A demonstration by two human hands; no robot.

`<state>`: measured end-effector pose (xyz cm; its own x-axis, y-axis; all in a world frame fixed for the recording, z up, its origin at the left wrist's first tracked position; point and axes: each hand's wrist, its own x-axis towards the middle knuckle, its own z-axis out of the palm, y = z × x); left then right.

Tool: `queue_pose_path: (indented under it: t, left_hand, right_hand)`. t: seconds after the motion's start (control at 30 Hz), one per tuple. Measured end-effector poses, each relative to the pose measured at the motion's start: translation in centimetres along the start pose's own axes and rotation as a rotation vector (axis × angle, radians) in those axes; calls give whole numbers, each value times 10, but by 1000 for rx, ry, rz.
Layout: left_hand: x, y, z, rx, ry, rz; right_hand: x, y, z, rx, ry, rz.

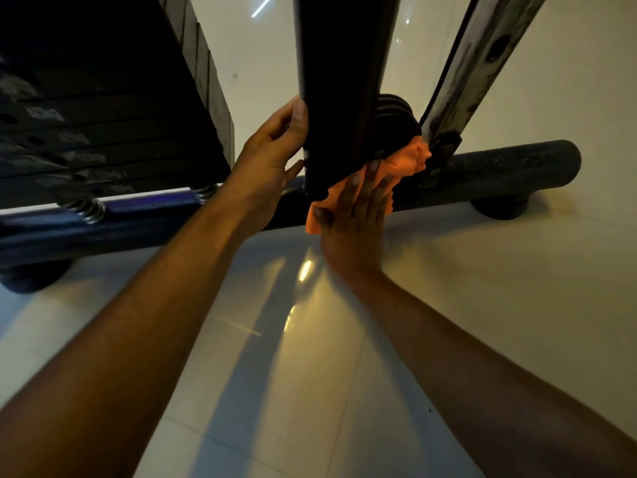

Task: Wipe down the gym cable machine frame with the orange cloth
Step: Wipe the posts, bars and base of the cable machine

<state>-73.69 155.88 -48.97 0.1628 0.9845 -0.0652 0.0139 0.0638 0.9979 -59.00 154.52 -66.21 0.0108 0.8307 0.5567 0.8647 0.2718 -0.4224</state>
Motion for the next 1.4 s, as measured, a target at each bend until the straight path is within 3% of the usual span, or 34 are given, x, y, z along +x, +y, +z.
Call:
queue_pose_path:
  t: [0.17, 0.23, 0.4, 0.47, 0.67, 0.87, 0.93, 1.03, 1.1, 1.17, 1.3, 1.4]
  left_hand:
    - [0, -12, 2, 11, -12, 3]
    - [-1, -17, 1, 12, -36, 4]
    - [-4, -21, 1, 54, -27, -17]
    - [-3, -22, 0, 62, -27, -17]
    - [-3, -25, 3, 19, -46, -5]
    - [-3, -23, 3, 63, -33, -16]
    - [-3, -23, 4, 67, -23, -20]
    - [-4, -25, 4, 52, -20, 0]
    - [-3, -25, 4, 47, -31, 4]
    - [-2, -25, 4, 51, -33, -9]
    - [-1, -26, 1, 36, -20, -16]
    - [-2, -28, 3, 46, -12, -17]
  right_hand:
    - [9, -54, 4, 179, 87, 353]
    - [12, -61, 6, 223, 102, 414]
    - [-4, -1, 6, -78, 18, 49]
    - [-7, 4, 1, -87, -5, 30]
    - [13, -68, 12, 105, 63, 498]
    - [-18, 13, -4, -195, -63, -5]
    - [-14, 4, -6, -155, -62, 57]
    - [4, -54, 4, 81, -29, 428]
    - [12, -70, 7, 153, -21, 529]
    - [6, -50, 6, 86, -18, 430]
    - [-8, 14, -14, -128, -56, 50]
    - [1, -5, -11, 23, -2, 180]
